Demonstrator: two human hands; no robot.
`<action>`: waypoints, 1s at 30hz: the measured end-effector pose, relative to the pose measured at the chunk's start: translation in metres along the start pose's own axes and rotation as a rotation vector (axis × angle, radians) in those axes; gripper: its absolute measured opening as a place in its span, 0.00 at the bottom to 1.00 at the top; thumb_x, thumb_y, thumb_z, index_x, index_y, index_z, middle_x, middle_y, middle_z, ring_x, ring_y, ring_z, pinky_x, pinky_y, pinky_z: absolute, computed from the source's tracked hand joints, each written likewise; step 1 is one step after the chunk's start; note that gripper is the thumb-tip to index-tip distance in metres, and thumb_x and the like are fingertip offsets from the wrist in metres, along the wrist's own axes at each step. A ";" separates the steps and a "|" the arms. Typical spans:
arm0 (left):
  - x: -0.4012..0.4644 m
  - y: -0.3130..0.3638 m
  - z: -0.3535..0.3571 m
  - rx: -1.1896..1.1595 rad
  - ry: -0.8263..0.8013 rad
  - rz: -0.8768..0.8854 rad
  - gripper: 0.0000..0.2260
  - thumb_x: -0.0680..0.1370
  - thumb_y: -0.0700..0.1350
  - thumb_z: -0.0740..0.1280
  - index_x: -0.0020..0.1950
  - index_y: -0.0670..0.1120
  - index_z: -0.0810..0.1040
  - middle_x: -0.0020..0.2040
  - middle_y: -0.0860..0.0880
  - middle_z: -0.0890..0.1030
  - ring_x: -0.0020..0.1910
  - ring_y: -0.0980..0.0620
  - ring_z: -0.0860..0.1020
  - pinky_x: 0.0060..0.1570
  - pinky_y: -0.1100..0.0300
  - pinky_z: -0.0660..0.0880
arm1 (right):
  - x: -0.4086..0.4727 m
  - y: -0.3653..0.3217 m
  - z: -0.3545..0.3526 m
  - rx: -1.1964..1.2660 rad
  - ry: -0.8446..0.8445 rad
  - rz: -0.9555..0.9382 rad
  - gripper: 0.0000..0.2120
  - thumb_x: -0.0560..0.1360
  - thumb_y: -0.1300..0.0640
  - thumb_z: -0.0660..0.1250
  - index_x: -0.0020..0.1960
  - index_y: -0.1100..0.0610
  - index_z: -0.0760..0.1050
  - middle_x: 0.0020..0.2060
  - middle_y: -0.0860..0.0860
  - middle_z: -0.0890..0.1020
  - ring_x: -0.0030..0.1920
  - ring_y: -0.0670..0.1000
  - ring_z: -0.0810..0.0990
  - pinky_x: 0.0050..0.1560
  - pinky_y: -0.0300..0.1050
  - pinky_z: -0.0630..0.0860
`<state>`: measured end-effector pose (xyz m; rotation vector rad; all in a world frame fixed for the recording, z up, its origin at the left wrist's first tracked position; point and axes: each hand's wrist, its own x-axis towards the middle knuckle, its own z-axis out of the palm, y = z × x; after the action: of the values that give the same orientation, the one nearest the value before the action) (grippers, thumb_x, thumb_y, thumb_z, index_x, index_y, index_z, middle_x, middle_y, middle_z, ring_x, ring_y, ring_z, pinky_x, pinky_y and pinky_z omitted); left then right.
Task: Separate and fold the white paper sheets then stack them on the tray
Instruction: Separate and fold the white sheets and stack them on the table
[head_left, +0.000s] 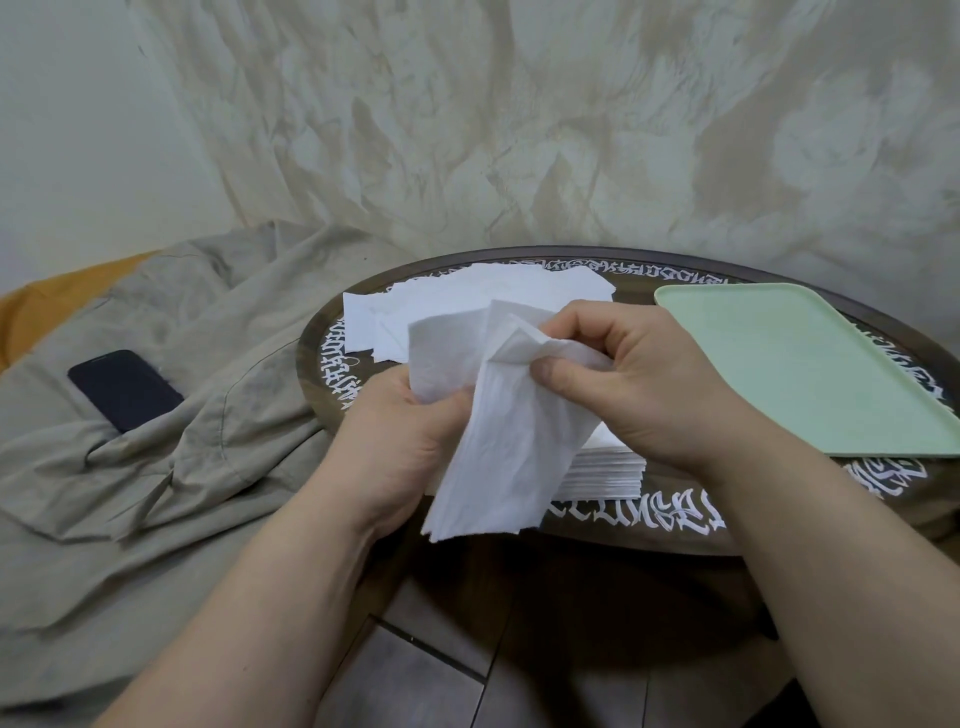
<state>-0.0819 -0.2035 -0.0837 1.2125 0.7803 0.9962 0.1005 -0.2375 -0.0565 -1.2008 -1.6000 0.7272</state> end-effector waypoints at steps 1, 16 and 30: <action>0.000 -0.001 0.001 0.009 -0.023 -0.004 0.11 0.70 0.37 0.73 0.52 0.39 0.84 0.52 0.40 0.85 0.51 0.43 0.84 0.47 0.53 0.80 | 0.001 0.001 0.000 -0.006 0.005 0.005 0.06 0.74 0.64 0.70 0.40 0.55 0.80 0.35 0.43 0.81 0.38 0.41 0.77 0.40 0.35 0.72; 0.000 0.000 0.001 -0.102 0.029 -0.141 0.15 0.70 0.47 0.68 0.53 0.41 0.83 0.57 0.36 0.82 0.55 0.40 0.80 0.64 0.37 0.69 | 0.000 0.001 -0.001 -0.131 0.004 0.020 0.07 0.76 0.60 0.68 0.40 0.51 0.79 0.36 0.41 0.81 0.39 0.41 0.77 0.40 0.36 0.72; -0.001 -0.004 -0.001 0.030 -0.094 0.006 0.10 0.69 0.41 0.70 0.49 0.45 0.86 0.50 0.45 0.86 0.48 0.48 0.85 0.41 0.60 0.80 | 0.001 0.000 -0.001 -0.113 0.042 0.052 0.09 0.75 0.61 0.68 0.39 0.51 0.79 0.35 0.43 0.82 0.37 0.42 0.79 0.39 0.38 0.72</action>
<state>-0.0825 -0.2042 -0.0883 1.2794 0.7207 0.9284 0.1014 -0.2367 -0.0561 -1.3351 -1.5979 0.6470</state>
